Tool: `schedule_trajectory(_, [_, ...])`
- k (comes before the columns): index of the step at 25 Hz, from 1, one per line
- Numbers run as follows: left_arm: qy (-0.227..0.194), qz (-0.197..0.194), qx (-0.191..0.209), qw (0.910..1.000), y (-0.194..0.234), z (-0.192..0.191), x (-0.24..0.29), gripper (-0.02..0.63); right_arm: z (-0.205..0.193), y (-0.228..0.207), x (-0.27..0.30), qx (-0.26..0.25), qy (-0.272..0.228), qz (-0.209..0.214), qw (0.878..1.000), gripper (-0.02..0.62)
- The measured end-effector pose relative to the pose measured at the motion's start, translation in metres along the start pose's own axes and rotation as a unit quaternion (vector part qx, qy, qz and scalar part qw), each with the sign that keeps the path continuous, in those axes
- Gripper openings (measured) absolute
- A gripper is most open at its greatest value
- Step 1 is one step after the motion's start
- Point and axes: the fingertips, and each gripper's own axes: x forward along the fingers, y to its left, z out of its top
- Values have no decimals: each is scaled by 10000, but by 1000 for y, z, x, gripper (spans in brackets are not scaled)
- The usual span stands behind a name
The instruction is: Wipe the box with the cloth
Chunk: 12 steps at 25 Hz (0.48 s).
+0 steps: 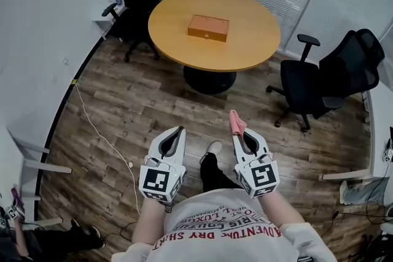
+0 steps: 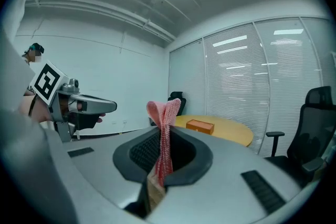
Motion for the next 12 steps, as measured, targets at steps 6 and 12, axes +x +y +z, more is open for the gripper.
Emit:
schedule_trajectory(6, [107,180,-7,9998,53,6,72,9,4,-40,85,134,41,107,9998,26])
schedule_trajectory(12, [154,258,0,9995,107,23,160,9,15,-84,177,271,183,359,9988,26])
